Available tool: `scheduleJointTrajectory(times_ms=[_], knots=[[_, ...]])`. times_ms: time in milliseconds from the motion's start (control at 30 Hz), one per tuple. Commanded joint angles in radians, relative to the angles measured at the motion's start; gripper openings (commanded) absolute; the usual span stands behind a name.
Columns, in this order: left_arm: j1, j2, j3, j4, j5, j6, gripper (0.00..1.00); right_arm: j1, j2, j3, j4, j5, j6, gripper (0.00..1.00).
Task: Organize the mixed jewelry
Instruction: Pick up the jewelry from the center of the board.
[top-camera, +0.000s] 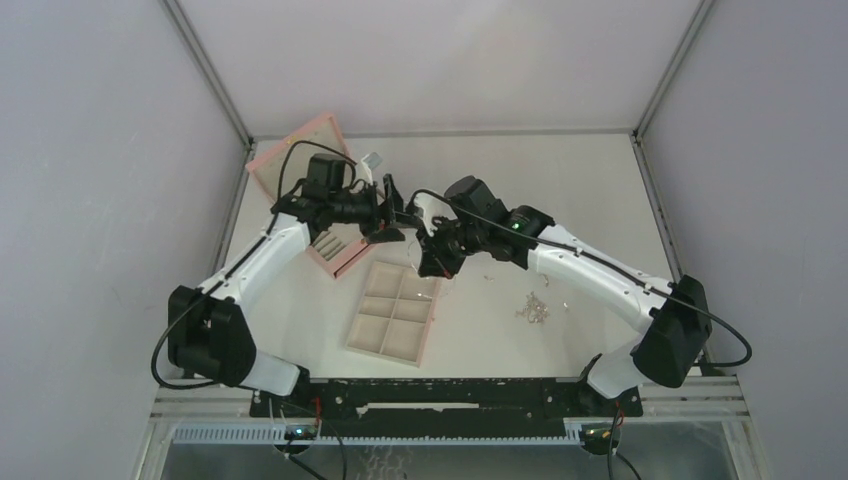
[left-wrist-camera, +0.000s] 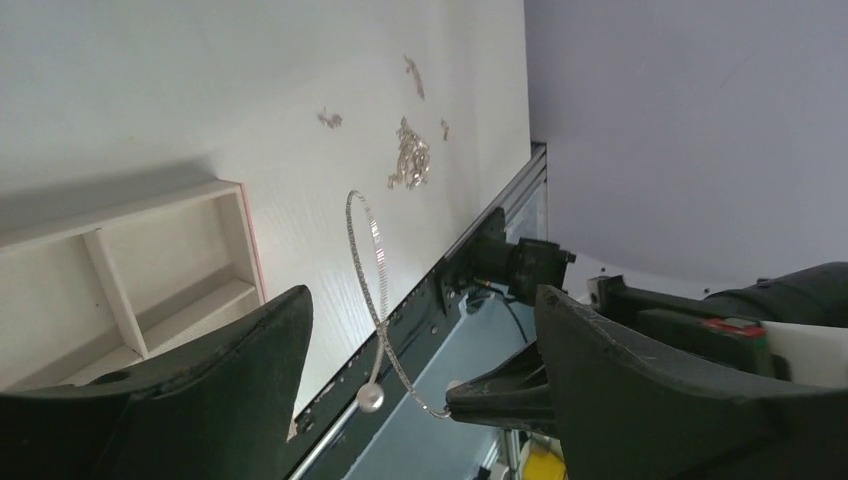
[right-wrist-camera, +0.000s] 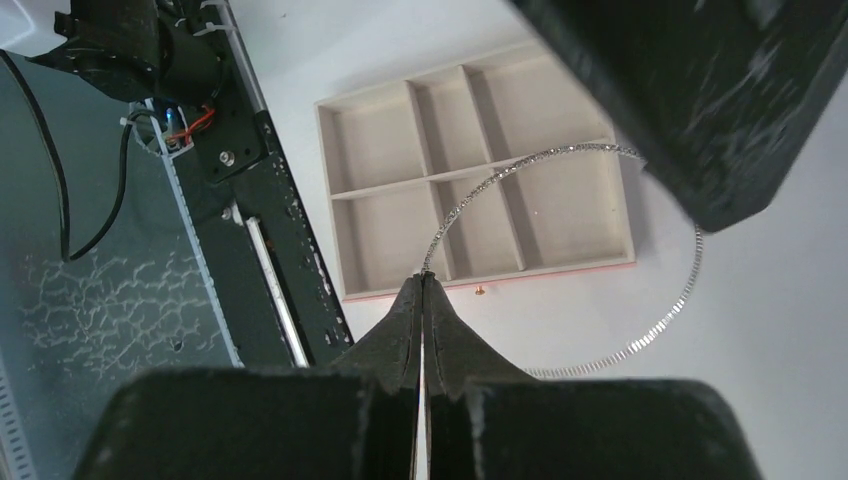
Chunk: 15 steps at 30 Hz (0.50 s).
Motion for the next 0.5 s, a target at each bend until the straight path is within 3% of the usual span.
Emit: scheduleJointTrajectory(times_ms=[0, 233, 400, 467], knots=[[-0.035, 0.029, 0.034, -0.035, 0.037, 0.053, 0.83, 0.007, -0.053, 0.012, 0.022, -0.013, -0.009, 0.00], [-0.043, 0.045, 0.039, -0.083, 0.019, 0.093, 0.60, 0.009, -0.054, 0.012, 0.015, -0.003, -0.006, 0.00], [-0.042, 0.034, 0.032, -0.080, 0.039, 0.093, 0.37, 0.008, -0.048, 0.011, 0.007, 0.007, -0.011, 0.00], [-0.043, 0.032, 0.028, -0.065, 0.076, 0.083, 0.33, 0.008, -0.042, 0.011, 0.006, 0.010, -0.011, 0.00]])
